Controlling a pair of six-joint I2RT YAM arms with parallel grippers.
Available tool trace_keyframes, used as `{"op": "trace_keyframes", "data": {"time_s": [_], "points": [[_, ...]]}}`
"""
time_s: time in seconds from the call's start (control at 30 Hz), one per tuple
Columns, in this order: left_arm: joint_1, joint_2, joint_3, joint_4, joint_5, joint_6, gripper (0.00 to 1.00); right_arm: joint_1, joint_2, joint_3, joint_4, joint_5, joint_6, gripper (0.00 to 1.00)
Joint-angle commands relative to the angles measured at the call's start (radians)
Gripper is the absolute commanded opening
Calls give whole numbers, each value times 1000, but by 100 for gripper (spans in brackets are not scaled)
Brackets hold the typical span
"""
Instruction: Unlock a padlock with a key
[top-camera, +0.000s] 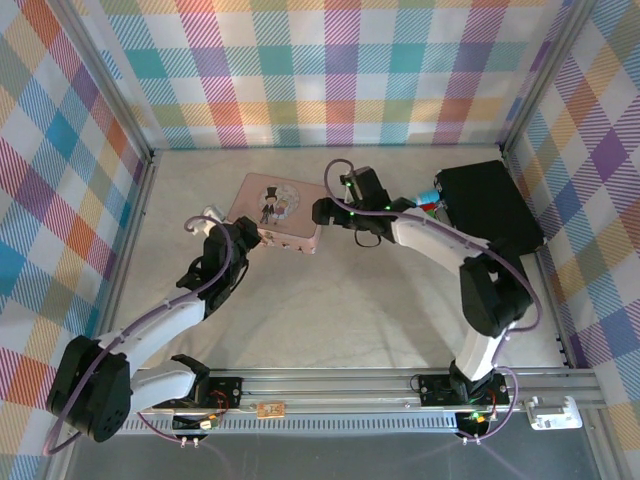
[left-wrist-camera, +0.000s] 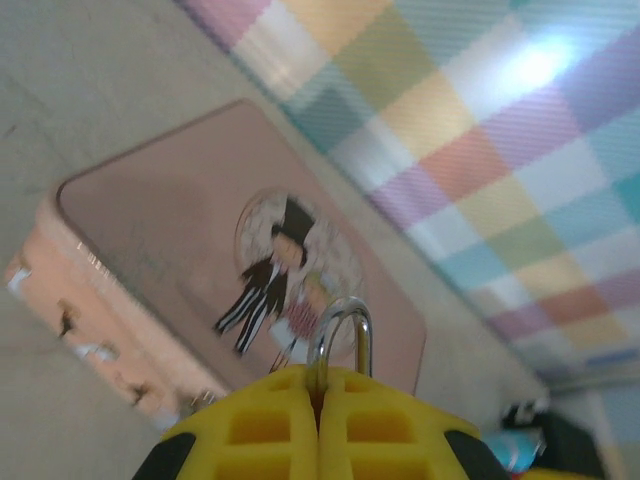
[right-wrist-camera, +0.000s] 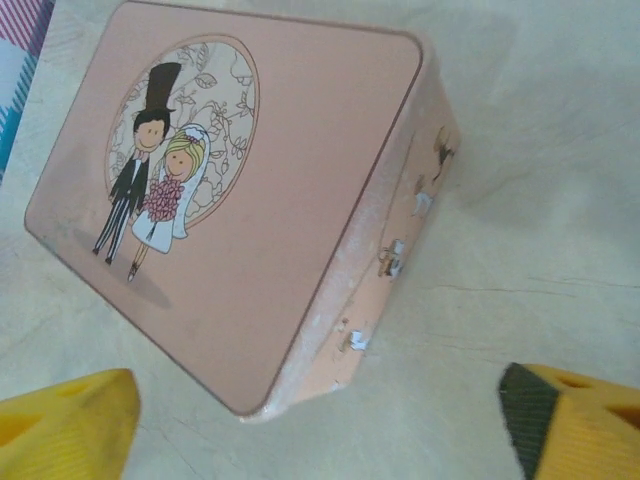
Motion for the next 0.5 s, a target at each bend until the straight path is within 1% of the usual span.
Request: {"op": "trace_keyframes", "data": {"time_s": [0.0,0.1,0.2,0.33,0.47], "points": [[-16,-33,26,-249,139,94,0,-18,-92,-63,-97,52,-118,99],[-54,-22,72,-306,182,149,0,-33,-164,-123,-152,101,-161,99],[-128,31,131,-344,202,219,0,-48,-227,-180,-196,159,-190,99],[-213,144,180,-324,242,245,0,-82,-315,-283,-196,225,-198,99],[-295,291,266,-349,244,264,0,-118,-392,-353,-185,251,-194,99]]}}
